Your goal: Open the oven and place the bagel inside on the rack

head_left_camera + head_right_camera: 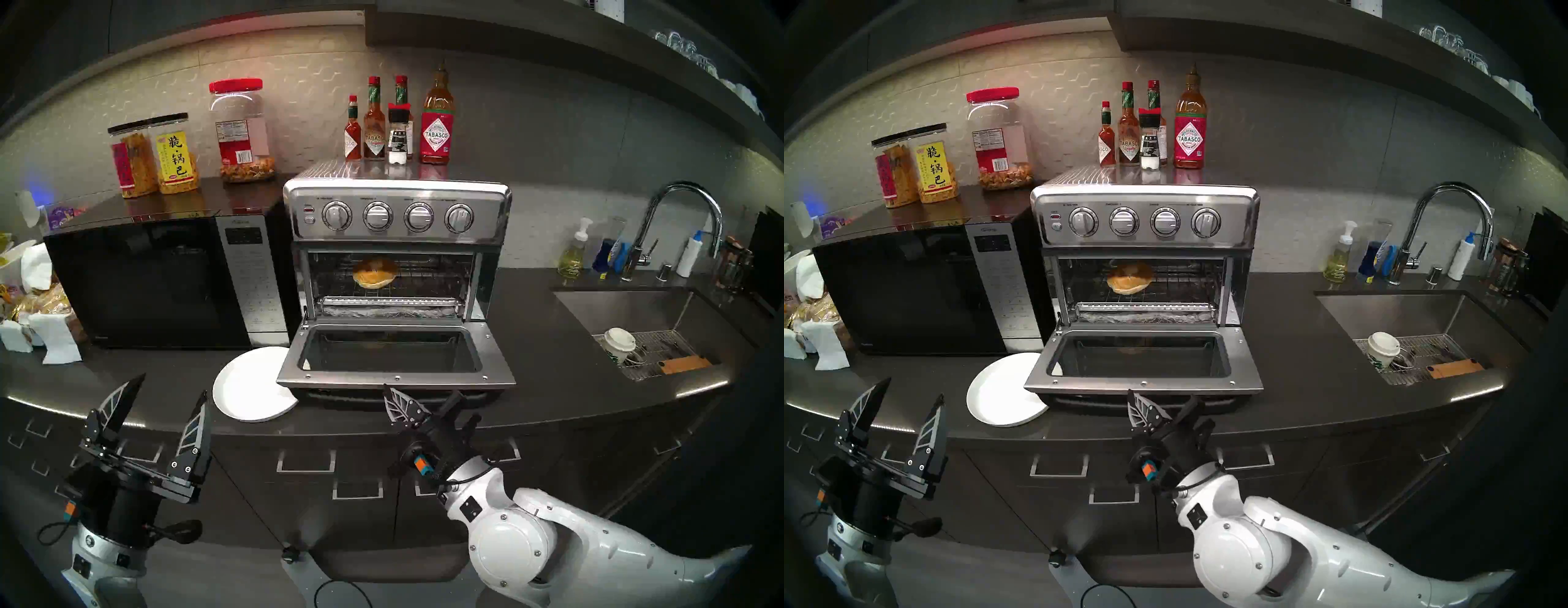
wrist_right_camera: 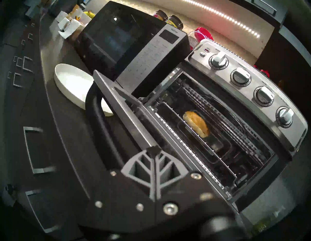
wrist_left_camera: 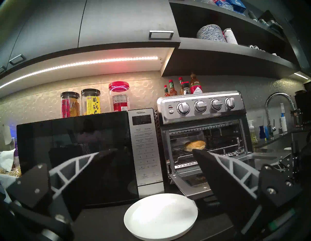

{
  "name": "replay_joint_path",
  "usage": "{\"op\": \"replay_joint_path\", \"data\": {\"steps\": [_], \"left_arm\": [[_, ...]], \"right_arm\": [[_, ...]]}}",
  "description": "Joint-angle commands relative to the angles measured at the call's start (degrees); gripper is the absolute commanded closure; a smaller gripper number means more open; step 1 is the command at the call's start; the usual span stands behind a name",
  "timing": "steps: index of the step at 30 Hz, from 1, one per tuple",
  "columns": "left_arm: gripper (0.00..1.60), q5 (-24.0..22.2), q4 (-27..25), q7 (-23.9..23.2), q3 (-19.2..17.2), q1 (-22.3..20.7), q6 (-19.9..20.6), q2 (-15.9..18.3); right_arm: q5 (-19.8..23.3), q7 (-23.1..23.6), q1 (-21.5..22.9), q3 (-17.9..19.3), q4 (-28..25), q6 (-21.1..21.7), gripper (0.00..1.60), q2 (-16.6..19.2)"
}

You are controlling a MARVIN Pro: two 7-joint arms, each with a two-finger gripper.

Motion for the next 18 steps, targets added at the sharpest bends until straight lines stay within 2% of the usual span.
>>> {"op": "replay_joint_path", "data": {"steps": [1,18], "left_arm": [[0.00,0.01,-1.29,0.07,-0.07,0.05,0.09,-0.06],[0.00,0.01,-1.29,-0.02,-0.09,0.05,0.20,-0.19]], "right_arm": [[-0.04,0.13,1.95,0.18,0.09,-0.79,1.60,-2.23],[-0.51,-0.58,0.22,-0.20,0.03,-1.43,1.60,0.12]]}}
